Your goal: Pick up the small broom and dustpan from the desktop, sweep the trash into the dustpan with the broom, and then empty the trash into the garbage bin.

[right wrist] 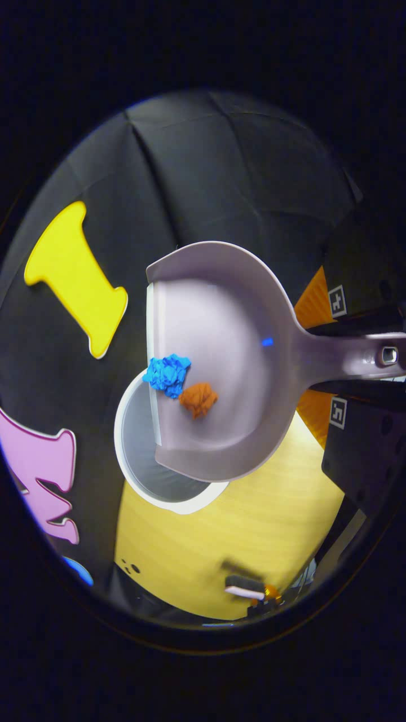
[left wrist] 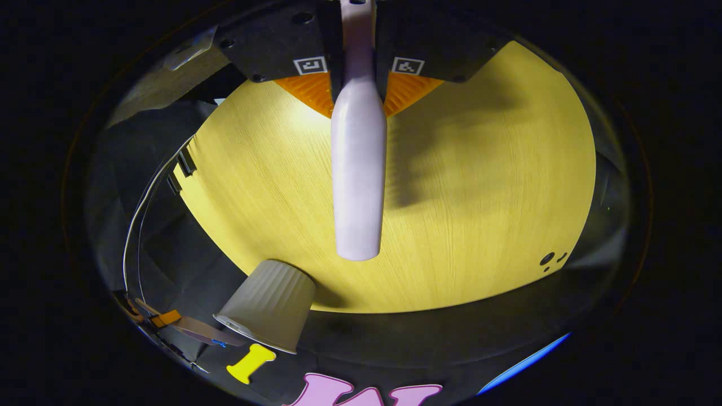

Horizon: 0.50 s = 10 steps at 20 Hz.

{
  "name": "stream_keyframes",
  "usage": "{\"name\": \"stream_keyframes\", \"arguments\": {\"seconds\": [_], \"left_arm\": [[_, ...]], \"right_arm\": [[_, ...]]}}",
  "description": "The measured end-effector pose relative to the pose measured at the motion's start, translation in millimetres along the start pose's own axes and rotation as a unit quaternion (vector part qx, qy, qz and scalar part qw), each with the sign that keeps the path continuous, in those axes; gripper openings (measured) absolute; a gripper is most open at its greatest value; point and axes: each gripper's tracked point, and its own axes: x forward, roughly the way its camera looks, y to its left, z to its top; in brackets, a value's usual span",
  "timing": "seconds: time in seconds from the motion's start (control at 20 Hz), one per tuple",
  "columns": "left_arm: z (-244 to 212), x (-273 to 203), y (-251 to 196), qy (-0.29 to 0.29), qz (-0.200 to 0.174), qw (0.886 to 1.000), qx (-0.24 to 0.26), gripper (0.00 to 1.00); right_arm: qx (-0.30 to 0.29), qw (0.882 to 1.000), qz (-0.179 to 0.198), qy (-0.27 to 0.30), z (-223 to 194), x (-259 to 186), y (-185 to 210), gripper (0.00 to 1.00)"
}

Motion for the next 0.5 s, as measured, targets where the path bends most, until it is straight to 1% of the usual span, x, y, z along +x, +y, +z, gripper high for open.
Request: {"name": "stream_keyframes", "arguments": {"seconds": [0.1, 0.25, 0.3, 0.35, 0.45, 0.5], "left_arm": [[-5.0, -1.1, 4.5, 0.0, 0.004, 1.0, -0.007, 0.27], [-9.7, -1.7, 11.4, 0.001, 0.009, 1.0, -0.016, 0.27], [-10.9, -1.8, 13.1, 0.002, 0.01, 1.0, -0.02, 0.27], [-11.8, -1.1, 14.3, 0.002, 0.011, 1.0, -0.023, 0.27], [-12.7, -0.8, 16.8, 0.002, 0.012, 1.0, -0.028, 0.27], [-12.2, -1.1, 18.1, 0.003, 0.012, 0.999, -0.03, 0.27]], "right_arm": [[-0.054, 0.998, -0.024, 0.016, 9.3, 4.8, -5.1, 0.36], [-0.118, 0.991, -0.06, 0.037, 22.3, 9.4, -11.5, 0.36], [-0.134, 0.988, -0.067, 0.044, 25.1, 9.5, -14.2, 0.36], [-0.15, 0.985, -0.074, 0.049, 29.4, 12.7, -14.7, 0.41], [-0.176, 0.98, -0.079, 0.057, 34.8, 17.5, -12.5, 0.31], [-0.191, 0.976, -0.081, 0.061, 34.9, 17.2, -10.4, 0.36]]}}
